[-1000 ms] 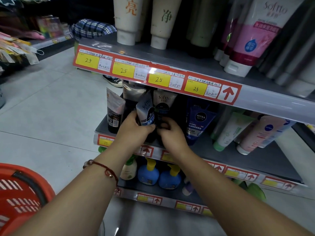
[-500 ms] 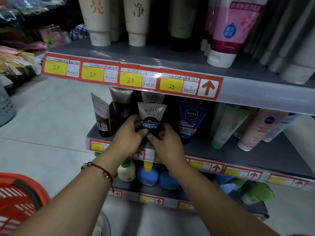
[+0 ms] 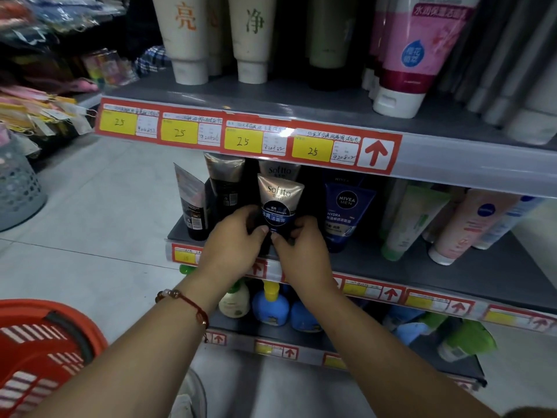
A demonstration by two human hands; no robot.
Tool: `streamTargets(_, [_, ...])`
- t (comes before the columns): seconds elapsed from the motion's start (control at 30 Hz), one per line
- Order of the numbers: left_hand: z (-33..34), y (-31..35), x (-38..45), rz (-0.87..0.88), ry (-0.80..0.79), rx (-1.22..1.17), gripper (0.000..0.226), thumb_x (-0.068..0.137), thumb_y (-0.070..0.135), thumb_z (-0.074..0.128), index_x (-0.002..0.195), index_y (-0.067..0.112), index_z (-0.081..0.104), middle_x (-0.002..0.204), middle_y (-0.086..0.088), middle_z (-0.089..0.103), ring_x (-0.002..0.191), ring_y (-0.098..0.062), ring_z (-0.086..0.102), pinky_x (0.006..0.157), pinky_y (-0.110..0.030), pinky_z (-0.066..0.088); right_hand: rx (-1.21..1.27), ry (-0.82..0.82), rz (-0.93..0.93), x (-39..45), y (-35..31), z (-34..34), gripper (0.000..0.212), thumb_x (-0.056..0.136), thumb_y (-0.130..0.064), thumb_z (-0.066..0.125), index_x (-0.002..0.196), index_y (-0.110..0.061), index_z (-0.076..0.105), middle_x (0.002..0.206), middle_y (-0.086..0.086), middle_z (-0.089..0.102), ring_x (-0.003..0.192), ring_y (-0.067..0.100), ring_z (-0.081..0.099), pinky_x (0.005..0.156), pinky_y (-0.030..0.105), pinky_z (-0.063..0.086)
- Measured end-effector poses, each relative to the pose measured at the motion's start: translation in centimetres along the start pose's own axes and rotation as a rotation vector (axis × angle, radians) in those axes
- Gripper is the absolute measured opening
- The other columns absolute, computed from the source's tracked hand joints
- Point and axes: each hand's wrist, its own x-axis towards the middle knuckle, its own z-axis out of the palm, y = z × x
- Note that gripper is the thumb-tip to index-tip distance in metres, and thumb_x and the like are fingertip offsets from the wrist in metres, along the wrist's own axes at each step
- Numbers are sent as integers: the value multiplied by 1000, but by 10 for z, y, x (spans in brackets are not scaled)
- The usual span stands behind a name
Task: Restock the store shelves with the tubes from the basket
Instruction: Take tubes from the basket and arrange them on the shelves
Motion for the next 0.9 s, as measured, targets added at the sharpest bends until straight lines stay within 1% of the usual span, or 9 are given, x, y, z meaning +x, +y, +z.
streamTargets(0.1, [-30,10,-15,-49,18,282,26,91,45,59,105,26,69,98,1,72,94,-22,66,75,-31,50,4,21,-45,-12,-1,-3,20,88,-25,68,97,-17,52,91,-5,57,80,7,56,71,26,48])
streamTargets(0.2, [-69,4,-26,-196,-18,553,38,90,55,55,82,19,66,75,-1,62,77,-25,60,61,-30,42,-191,-76,-244,-27,-2,-7,13,91,-27,64,86,-20,55,86,-6,52,78,9,51,70,28,46])
streamTargets(0.27, [-91,-9,-27,-303,44,563,45,88,60,55,79,16,60,72,-1,58,72,-26,57,55,-29,36,-364,-171,-389,-36,-6,-4,11,92,-28,62,90,-17,60,90,-3,53,85,14,50,75,31,45])
streamTargets(0.37, [-96,-28,-21,-359,144,443,61,80,69,60,98,12,52,92,-5,63,83,-30,60,59,-31,39,-468,-247,-480,-44,-14,2,16,92,-31,60,102,-18,64,99,-2,55,92,15,50,81,31,45])
streamTargets(0.47, [-79,-34,-17,-312,178,311,84,72,71,68,126,11,44,121,-12,58,109,-35,59,73,-38,48,-414,-262,-408,-38,-25,15,25,92,-31,60,114,-19,62,109,-3,55,100,13,51,87,29,44])
streamTargets(0.57, [-64,-37,-9,-237,197,186,94,70,67,73,138,13,38,132,-13,55,118,-34,56,86,-43,51,-413,-275,-334,-27,-35,37,34,90,-26,60,123,-17,59,118,-2,56,108,15,53,91,28,45])
streamTargets(0.73, [-67,-44,9,-105,267,58,71,78,48,75,134,18,44,120,-6,66,106,-31,63,72,-32,47,-491,-328,-327,-33,-28,55,33,90,-27,57,122,-16,59,115,2,58,107,19,54,91,37,47])
streamTargets(0.83, [-71,-50,5,-143,220,-21,53,84,35,68,131,22,48,112,1,67,98,-25,63,69,-29,40,-479,-290,-350,-36,-23,58,30,91,-27,58,118,-15,61,112,2,59,104,18,53,91,36,47])
streamTargets(0.9, [-73,-52,2,-141,141,-145,46,83,27,65,127,27,51,107,8,65,94,-17,62,68,-28,44,-353,-238,-260,-33,-30,61,34,93,-27,59,124,-14,60,119,2,59,110,17,54,95,32,46])
